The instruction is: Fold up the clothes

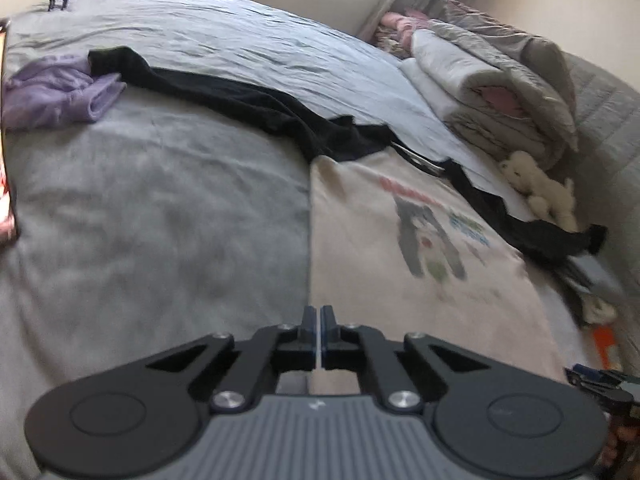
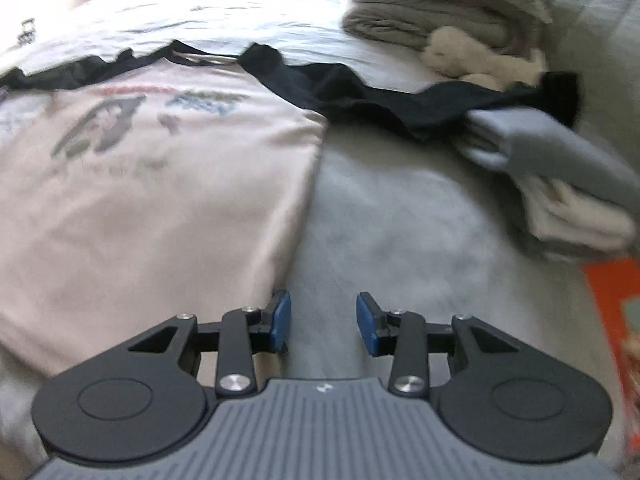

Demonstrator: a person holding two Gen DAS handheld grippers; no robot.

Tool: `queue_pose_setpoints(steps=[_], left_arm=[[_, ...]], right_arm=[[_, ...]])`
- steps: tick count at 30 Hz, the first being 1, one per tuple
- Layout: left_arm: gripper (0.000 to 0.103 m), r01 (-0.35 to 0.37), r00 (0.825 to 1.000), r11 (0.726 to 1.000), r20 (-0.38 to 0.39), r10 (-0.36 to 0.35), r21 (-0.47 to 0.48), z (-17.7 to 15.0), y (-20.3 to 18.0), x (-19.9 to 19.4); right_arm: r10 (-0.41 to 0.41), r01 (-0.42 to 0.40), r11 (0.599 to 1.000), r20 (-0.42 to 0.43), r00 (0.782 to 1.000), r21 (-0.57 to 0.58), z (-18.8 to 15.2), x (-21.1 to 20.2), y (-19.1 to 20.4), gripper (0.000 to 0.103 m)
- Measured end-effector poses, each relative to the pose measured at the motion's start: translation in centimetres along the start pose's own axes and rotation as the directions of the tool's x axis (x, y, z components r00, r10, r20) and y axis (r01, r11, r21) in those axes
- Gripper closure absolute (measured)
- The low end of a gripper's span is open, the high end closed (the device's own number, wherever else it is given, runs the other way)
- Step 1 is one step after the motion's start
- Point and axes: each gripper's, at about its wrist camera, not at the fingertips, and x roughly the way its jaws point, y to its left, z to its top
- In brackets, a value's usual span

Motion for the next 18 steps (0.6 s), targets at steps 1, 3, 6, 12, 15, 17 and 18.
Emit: queue_pose_setpoints(steps=[1, 3, 6, 12, 15, 17, 18], left_arm=[[0.101, 0.021, 1.0, 0.999, 0.01, -0.021, 0.033, -0.5, -0.3, -0.6], [0.099, 0.066, 0.998, 0.993, 0.003, -0.066, 0.097, -1.6, -1.0, -1.2], [0.099, 0.112, 0.993, 0.981, -0.046, -0.106, 0.157, -2.9, -1.8, -1.0], [0.1, 0.086, 0.993, 0.977, -0.099, -0.067, 0.195, -4.0, -2.6, 0.4], [0.1, 0.063, 0.991, 0.976, -0.127, -0.036, 0.209, -4.5, -2.8, 1.1], [0.103, 0.047, 0.992, 0.978, -0.126, -0.022, 0.203, -4.6, -2.8, 1.2], [0.103, 0.043, 0.993, 0.979, -0.12, -0.02, 0.198, -4.6, -2.9, 1.2]], right_arm=[[-0.01, 0.01, 1.0, 0.013, 1.0, 0.027, -0.8, -0.8, -0.3, 0.061], [0.021, -0.029, 0.99, 0.056, 0.998, 0.14, -2.1, -2.7, -1.4, 0.06], [0.116, -0.132, 0.955, 0.077, 0.99, 0.267, -3.1, -3.9, -2.6, 0.059], [0.214, -0.21, 0.924, 0.024, 0.977, 0.321, -3.3, -2.7, -2.7, 0.059], [0.237, -0.228, 0.929, 0.006, 0.972, 0.291, -3.2, -2.2, -1.6, 0.072], [0.186, -0.179, 0.955, -0.007, 0.982, 0.235, -3.0, -2.0, -0.4, 0.09], [0.168, -0.163, 0.962, -0.004, 0.986, 0.22, -3.0, -2.0, -0.2, 0.091]])
